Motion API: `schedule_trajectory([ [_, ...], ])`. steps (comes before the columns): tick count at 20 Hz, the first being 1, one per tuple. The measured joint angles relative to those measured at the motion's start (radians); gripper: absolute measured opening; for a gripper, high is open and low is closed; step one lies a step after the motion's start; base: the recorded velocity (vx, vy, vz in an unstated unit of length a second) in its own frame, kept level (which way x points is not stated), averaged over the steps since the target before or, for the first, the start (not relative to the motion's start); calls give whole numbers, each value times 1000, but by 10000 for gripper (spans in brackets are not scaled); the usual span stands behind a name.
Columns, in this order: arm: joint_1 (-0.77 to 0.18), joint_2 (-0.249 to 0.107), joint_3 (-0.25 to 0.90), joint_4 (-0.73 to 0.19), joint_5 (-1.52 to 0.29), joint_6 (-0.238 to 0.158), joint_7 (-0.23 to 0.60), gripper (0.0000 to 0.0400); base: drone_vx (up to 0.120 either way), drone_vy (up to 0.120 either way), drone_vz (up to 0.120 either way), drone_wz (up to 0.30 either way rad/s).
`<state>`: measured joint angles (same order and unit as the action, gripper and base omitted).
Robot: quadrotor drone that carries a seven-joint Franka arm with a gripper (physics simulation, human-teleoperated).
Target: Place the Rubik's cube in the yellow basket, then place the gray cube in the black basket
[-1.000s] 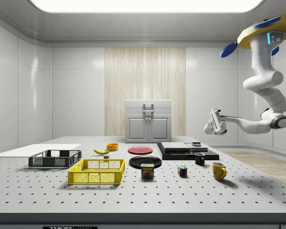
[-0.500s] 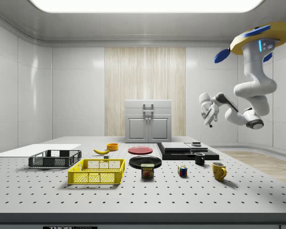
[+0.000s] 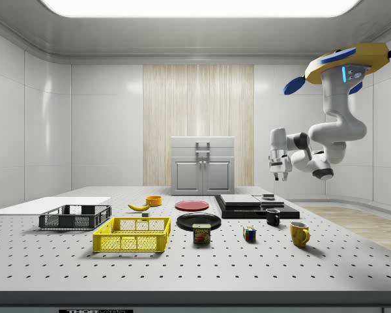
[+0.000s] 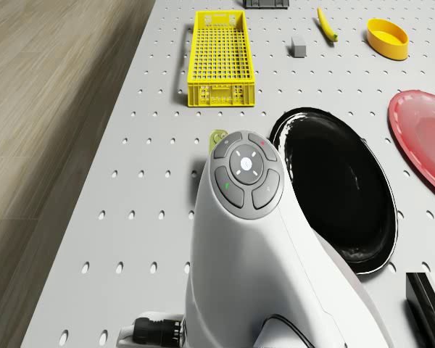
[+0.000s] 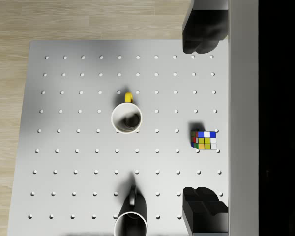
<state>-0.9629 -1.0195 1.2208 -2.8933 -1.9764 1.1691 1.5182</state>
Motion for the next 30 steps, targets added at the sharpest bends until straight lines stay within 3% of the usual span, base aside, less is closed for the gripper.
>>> schedule_trajectory([
  [6, -56, -41, 30, -3, -6, 0, 39, 400, 120, -67, -120, 0],
  [17, -97, -103, 58, 0, 18, 40, 73, 400, 120, 0, -120, 0],
  [25, -113, -144, 73, 3, 39, 76, 88, 400, 10, 0, -120, 0],
  [30, -122, -169, 80, 5, 52, 98, 96, 400, 120, 0, -120, 0],
])
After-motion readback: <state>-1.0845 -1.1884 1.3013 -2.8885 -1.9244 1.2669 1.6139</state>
